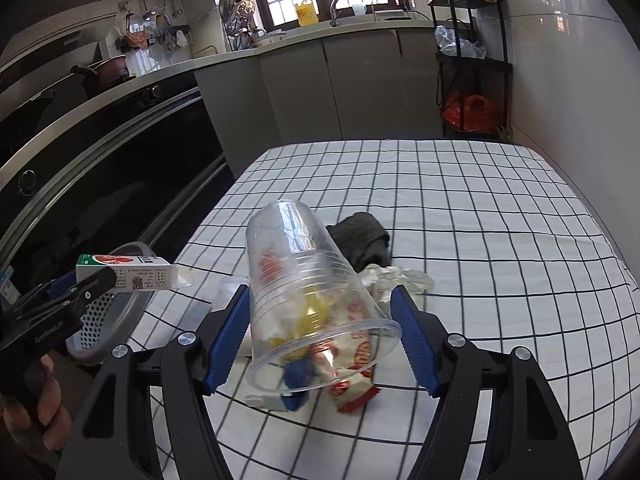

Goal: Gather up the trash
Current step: 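Carry the cup with the right tool while the left tool carries the carton over the basket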

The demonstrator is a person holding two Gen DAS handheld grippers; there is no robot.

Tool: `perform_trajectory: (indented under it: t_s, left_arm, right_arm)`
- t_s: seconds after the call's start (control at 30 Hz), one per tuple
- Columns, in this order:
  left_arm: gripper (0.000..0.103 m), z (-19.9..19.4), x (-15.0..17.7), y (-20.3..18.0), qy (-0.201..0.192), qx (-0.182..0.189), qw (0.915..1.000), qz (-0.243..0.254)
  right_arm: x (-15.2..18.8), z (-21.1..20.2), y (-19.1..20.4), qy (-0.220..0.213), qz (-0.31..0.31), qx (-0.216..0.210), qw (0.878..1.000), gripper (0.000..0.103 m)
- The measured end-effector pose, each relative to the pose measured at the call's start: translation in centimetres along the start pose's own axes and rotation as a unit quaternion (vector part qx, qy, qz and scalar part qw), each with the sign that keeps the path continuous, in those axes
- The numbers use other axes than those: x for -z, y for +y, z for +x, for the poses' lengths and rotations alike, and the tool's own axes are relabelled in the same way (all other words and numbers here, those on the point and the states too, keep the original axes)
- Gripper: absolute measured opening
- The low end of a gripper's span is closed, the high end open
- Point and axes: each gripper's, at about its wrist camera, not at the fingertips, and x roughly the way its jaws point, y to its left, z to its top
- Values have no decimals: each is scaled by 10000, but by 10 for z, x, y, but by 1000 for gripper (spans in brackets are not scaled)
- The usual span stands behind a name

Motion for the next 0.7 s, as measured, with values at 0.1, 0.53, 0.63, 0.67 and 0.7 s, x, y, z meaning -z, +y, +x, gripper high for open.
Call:
perform_trajectory:
  t_s: [0.1,0.53,0.63,0.67,0.7]
  left_arm:
    - [61,-13,-1,19,-101,-91,9999,-91]
    - [61,-34,7,117,-164,-707,9962,-487]
    - [60,-30,12,138,-93,-831,9948,-588]
    - [60,-29,13,145,-79,-869,9943,-613]
    - [60,-29,14,152,-71,-906,9938,-638]
  right_arm:
    - [-2,-1,27,-26,-102,-175,9998,68]
    - [-5,27,154,219,-725,-835,9936,68]
    - [-6,36,179,291,-861,-932,9915,68]
    - [-7,39,187,311,-917,-965,9906,68]
    - [-7,43,194,329,-965,-992,9898,68]
